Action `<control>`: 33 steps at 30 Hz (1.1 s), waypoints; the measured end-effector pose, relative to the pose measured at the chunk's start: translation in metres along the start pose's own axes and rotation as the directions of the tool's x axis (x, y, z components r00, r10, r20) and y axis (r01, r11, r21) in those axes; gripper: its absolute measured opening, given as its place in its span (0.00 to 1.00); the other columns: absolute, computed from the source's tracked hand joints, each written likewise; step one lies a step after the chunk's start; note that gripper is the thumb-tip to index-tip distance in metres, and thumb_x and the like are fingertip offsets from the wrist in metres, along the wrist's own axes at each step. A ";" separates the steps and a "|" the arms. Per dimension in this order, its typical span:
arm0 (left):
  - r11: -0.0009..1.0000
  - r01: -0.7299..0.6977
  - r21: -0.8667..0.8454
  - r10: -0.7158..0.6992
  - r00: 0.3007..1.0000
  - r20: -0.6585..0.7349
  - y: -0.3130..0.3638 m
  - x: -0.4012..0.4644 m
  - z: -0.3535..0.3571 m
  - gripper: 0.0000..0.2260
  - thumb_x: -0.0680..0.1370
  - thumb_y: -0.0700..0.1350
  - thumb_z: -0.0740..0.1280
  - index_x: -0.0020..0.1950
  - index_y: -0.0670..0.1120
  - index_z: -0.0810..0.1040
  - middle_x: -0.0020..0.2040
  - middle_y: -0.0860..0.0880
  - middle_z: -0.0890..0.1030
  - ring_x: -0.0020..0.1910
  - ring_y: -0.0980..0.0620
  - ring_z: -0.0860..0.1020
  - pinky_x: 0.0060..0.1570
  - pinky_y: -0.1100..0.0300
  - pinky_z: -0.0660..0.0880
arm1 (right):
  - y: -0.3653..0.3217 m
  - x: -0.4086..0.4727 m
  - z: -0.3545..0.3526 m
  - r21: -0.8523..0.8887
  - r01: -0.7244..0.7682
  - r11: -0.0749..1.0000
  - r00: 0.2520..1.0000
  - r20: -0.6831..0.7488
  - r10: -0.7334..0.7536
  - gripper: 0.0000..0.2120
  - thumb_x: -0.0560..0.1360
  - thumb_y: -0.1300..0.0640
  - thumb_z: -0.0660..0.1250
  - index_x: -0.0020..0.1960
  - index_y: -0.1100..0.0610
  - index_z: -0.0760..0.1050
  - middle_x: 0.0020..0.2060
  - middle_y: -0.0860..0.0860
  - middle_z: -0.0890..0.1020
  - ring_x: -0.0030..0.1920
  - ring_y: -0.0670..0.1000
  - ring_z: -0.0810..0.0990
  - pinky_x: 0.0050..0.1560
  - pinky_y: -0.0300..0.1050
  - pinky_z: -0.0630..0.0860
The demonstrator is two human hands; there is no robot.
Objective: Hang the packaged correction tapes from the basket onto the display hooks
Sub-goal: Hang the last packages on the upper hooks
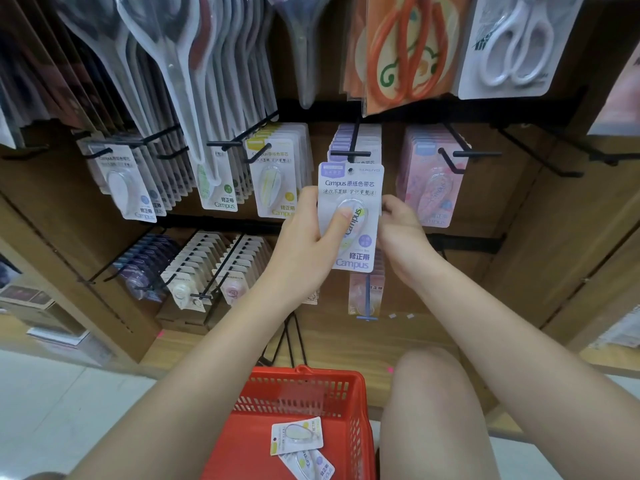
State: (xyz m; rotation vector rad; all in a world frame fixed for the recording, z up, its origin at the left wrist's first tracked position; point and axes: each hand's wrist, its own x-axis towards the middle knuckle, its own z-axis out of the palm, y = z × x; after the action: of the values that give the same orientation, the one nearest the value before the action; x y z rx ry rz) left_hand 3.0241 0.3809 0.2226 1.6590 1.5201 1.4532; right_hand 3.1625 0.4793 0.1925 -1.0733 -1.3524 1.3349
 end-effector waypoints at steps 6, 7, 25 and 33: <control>0.992 -0.061 0.111 0.056 0.997 0.049 0.000 -0.001 -0.002 0.07 0.85 0.51 0.64 0.62 0.52 0.71 0.53 0.57 0.81 0.51 0.65 0.80 0.41 0.72 0.75 | -0.006 -0.005 0.002 0.037 -0.041 0.999 0.997 0.070 0.038 0.14 0.80 0.65 0.69 0.65 0.60 0.79 0.54 0.58 0.87 0.55 0.61 0.87 0.61 0.64 0.82; 0.992 -0.060 0.109 0.055 0.997 0.049 0.000 -0.001 -0.001 0.07 0.86 0.51 0.63 0.62 0.52 0.71 0.53 0.57 0.81 0.51 0.65 0.80 0.41 0.72 0.75 | -0.007 -0.006 0.002 0.041 -0.043 0.998 0.996 0.077 0.040 0.14 0.80 0.65 0.69 0.66 0.61 0.78 0.55 0.59 0.87 0.56 0.61 0.87 0.62 0.65 0.81; 0.998 0.070 0.000 -0.070 0.996 -0.056 -0.007 0.031 0.008 0.06 0.85 0.49 0.65 0.61 0.50 0.73 0.51 0.58 0.81 0.44 0.70 0.80 0.36 0.74 0.73 | -0.007 -0.004 0.003 0.067 -0.057 0.996 0.998 0.036 0.055 0.08 0.81 0.57 0.71 0.60 0.56 0.79 0.53 0.56 0.88 0.56 0.58 0.87 0.64 0.62 0.80; 0.986 0.160 0.044 -0.160 0.987 -0.013 -0.024 0.068 0.017 0.11 0.84 0.54 0.64 0.62 0.50 0.72 0.60 0.51 0.79 0.59 0.52 0.78 0.56 0.57 0.75 | 0.000 -0.006 -0.002 -0.080 -0.045 0.996 0.994 -0.102 0.036 0.11 0.81 0.42 0.58 0.55 0.46 0.75 0.57 0.51 0.83 0.61 0.54 0.81 0.67 0.61 0.77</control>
State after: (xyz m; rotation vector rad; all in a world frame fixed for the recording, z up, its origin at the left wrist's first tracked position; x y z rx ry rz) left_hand 3.0179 0.4547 0.2223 1.5183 1.6614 1.3526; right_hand 3.1657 0.4739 0.1926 -1.2130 -1.3272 1.2469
